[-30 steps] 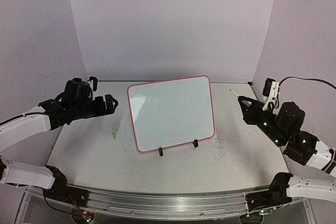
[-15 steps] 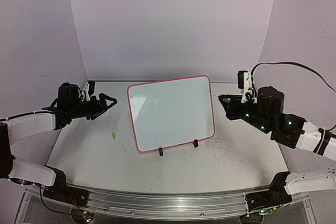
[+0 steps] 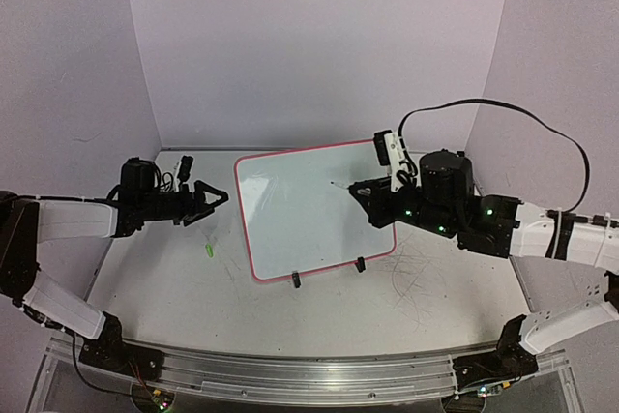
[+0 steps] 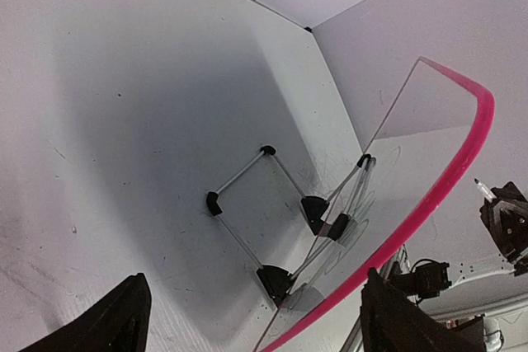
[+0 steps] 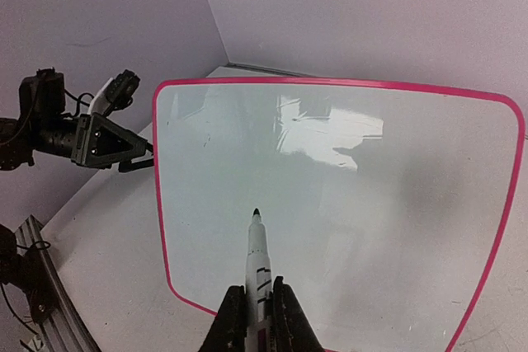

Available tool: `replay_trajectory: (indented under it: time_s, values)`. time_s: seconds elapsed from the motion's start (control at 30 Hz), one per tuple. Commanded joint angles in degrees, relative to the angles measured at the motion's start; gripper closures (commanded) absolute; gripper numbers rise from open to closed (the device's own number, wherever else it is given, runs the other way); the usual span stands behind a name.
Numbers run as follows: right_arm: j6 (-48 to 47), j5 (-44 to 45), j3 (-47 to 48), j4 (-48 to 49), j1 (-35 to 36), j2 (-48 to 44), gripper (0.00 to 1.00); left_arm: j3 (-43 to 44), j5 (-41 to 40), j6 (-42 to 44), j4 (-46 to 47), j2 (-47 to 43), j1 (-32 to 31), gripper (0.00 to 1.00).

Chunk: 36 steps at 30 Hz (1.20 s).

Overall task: Write a sentence on the whiteboard
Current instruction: Hold the whiteboard at the center of the board.

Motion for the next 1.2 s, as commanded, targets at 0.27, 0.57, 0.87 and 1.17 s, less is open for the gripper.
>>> replay_trajectory:
  time_s: [0.27,0.57,0.87,1.17]
  values:
    - [-5.15,-1.47,14.46,4.52,5.03,13.79,1.00,0.65,10.99,-3.31,19.11,7.72,-2.77,0.25]
    - [-5.79,-2.79,19.50,4.86,5.84,19.40,1.00,-0.46,9.30,-1.73,21.22,6.95,-5.68,0.32]
    - [-6.33,-2.07,19.04,4.95,5.85,19.13,1.00,-3.24,8.54,-1.36,21.68,3.84,-4.70,0.30]
    - [-7.11,-3.21,22.12,4.95,5.93,21.88,1.00,0.24,10.29,-0.87,22.59,7.41,-5.63,0.42]
